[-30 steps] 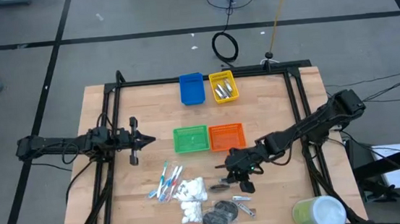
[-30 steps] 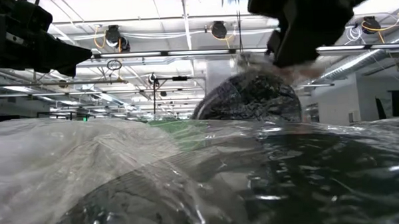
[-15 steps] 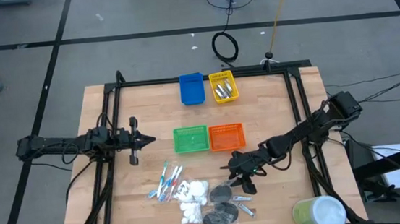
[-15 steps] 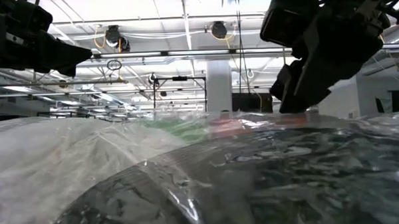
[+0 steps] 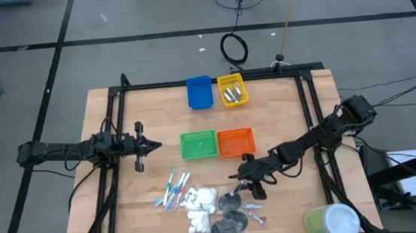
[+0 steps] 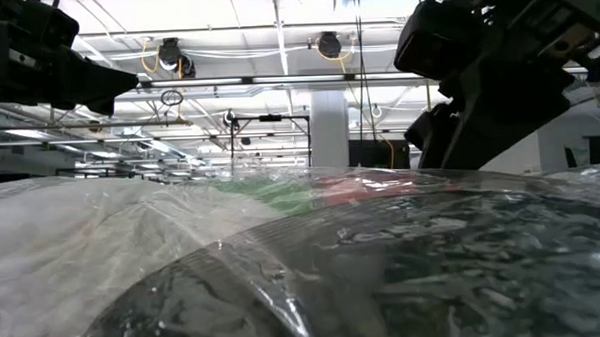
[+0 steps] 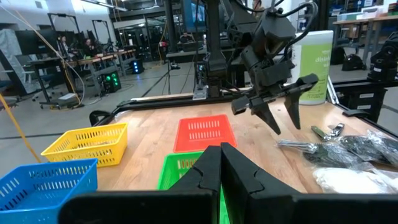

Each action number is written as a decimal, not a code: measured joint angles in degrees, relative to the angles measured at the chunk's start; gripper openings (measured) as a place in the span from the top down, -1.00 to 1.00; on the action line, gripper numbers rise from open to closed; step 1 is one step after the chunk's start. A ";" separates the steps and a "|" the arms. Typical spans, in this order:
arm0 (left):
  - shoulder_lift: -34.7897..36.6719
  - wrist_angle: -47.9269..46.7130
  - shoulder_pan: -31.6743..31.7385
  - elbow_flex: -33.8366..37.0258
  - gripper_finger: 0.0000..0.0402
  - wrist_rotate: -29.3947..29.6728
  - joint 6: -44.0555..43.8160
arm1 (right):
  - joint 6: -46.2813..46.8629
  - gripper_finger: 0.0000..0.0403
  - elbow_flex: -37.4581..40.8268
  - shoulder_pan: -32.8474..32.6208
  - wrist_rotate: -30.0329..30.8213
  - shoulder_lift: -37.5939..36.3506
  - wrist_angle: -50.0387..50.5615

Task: Pick & Place Travel size toiletries
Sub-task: Put the top nail cutter into the yellow bin, then put the bottom nail cutter into the yellow bin

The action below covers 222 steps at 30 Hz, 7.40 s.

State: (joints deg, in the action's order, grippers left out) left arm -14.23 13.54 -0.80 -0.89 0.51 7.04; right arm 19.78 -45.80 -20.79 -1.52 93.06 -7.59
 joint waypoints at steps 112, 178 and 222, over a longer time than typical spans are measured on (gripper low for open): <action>0.00 0.00 0.00 0.02 0.97 0.00 0.01 | -18.43 0.20 -0.27 -6.51 25.84 -20.52 -4.71; 0.00 -0.01 0.00 0.02 0.97 0.00 0.00 | 14.19 0.79 -13.49 -13.52 13.95 -4.53 28.20; -0.01 0.00 0.00 0.02 0.97 0.00 0.01 | -13.44 0.72 -13.66 55.71 1.31 -2.86 4.29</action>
State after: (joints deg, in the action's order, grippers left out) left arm -14.24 13.54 -0.80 -0.86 0.51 7.05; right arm 6.34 -59.46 34.92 -0.21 90.19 -3.30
